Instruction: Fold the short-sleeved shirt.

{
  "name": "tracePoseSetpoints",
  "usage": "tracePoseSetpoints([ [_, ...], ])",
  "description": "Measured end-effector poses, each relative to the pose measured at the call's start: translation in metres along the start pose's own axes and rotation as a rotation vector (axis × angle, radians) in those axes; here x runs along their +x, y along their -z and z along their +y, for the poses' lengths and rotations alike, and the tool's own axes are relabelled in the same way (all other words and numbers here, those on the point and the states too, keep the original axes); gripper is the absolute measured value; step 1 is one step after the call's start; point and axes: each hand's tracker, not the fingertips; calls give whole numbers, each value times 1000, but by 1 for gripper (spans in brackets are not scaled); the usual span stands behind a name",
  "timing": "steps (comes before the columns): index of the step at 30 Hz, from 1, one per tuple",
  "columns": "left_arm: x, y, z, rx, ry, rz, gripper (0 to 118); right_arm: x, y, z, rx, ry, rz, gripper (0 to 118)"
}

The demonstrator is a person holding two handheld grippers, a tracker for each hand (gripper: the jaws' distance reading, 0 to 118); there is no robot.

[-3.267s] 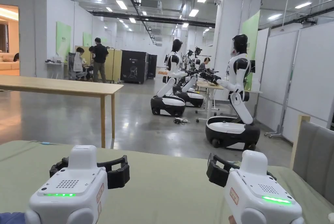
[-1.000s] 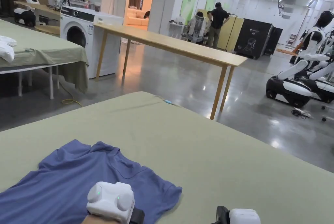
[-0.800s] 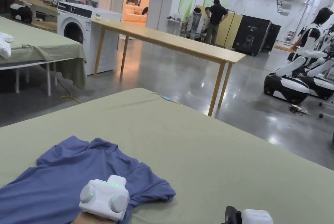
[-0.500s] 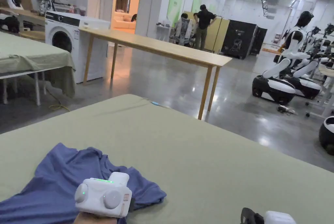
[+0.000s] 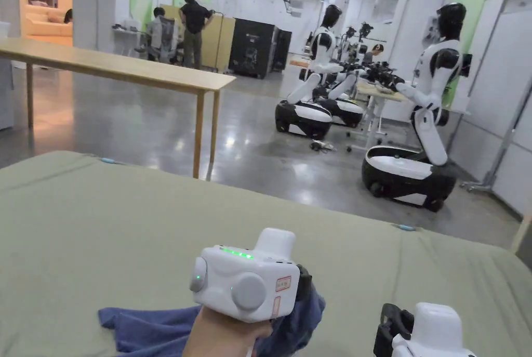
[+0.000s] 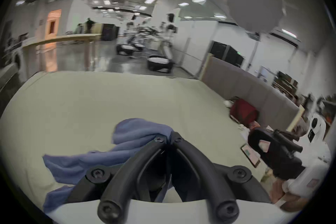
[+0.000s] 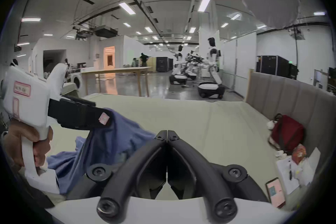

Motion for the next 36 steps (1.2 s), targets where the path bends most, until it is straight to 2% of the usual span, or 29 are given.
tracePoseSetpoints([
  [4,52,71,-22,-140,11,-18,0,44,-11,-11,-17,-9,-65,3],
  [8,75,147,-83,-316,-22,17,0,84,-16,-28,-40,5,-118,3],
  [10,82,167,-106,-376,-42,21,0,98,-13,-35,-56,11,-138,3],
  [14,91,173,-123,-373,-42,25,0,114,-13,-42,-73,7,-150,3],
  [15,91,165,-119,-346,-40,43,6,115,-14,-42,-74,9,-147,3],
  [16,91,156,-115,-306,-43,52,19,114,-13,-42,-76,11,-141,3],
  [17,90,144,-109,-278,-49,37,52,113,-13,-42,-78,11,-132,3],
  [18,89,129,-102,-257,-47,21,95,110,-14,-42,-74,7,-126,3],
  [19,87,113,-98,-211,-36,9,101,107,-15,-41,-70,5,-120,3],
  [24,68,-2,-82,41,86,127,102,84,-18,-40,-54,23,-54,3],
  [26,52,-37,-86,67,108,191,102,73,-19,-41,-46,43,-25,3],
  [27,40,-50,-89,69,112,226,94,67,-19,-42,-46,47,-18,3],
  [28,31,-61,-94,71,118,252,73,62,-19,-44,-45,50,-11,3],
  [29,22,-69,-99,67,118,288,32,55,-18,-44,-45,52,-5,3],
  [30,14,-74,-104,49,108,321,0,50,-18,-46,-49,56,1,3],
  [31,5,-72,-108,28,91,348,0,45,-16,-46,-56,72,7,3],
  [33,-15,-79,-113,-2,16,290,0,36,-14,-47,-63,114,29,3],
  [36,-51,-90,-116,-37,-39,325,0,24,-14,-47,-66,81,36,3],
])
